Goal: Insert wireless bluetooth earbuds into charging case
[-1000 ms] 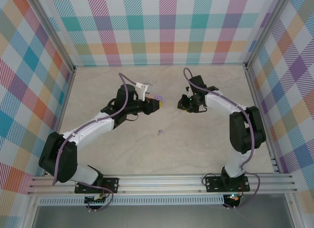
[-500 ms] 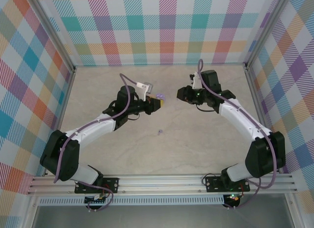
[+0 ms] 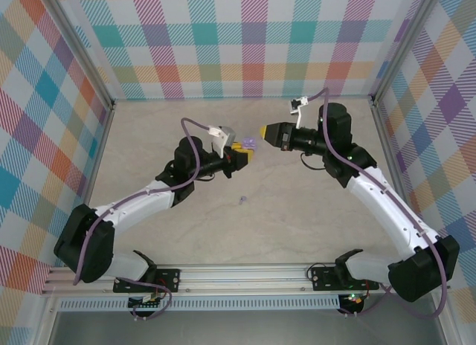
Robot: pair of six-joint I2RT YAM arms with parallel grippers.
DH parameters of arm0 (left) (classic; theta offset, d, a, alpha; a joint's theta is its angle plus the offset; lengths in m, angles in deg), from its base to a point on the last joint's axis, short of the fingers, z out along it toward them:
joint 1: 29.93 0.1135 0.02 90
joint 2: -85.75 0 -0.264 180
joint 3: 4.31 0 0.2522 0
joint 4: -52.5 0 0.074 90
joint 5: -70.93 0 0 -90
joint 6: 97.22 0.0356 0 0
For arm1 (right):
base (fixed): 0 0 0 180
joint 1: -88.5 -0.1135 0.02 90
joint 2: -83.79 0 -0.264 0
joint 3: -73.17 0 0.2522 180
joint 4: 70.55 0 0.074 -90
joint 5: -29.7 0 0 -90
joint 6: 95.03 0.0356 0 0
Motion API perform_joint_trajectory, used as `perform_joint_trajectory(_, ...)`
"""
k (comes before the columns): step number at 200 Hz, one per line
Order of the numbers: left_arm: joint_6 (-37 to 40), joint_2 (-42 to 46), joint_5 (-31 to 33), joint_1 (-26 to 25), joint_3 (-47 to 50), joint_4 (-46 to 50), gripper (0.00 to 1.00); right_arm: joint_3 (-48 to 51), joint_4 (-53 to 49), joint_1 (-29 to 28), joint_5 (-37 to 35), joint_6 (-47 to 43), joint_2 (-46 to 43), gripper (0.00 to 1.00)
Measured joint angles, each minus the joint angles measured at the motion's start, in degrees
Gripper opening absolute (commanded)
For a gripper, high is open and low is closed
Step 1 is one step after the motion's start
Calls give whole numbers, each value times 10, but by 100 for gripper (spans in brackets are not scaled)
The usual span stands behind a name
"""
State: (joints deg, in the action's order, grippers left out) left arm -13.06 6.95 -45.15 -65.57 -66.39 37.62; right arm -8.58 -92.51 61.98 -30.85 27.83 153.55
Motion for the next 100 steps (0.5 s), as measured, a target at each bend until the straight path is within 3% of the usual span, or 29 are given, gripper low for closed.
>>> perform_joint_trajectory(100, 25, 41, 28, -38, 1, -45, 12, 0, 43, -35, -9, 8, 0, 27)
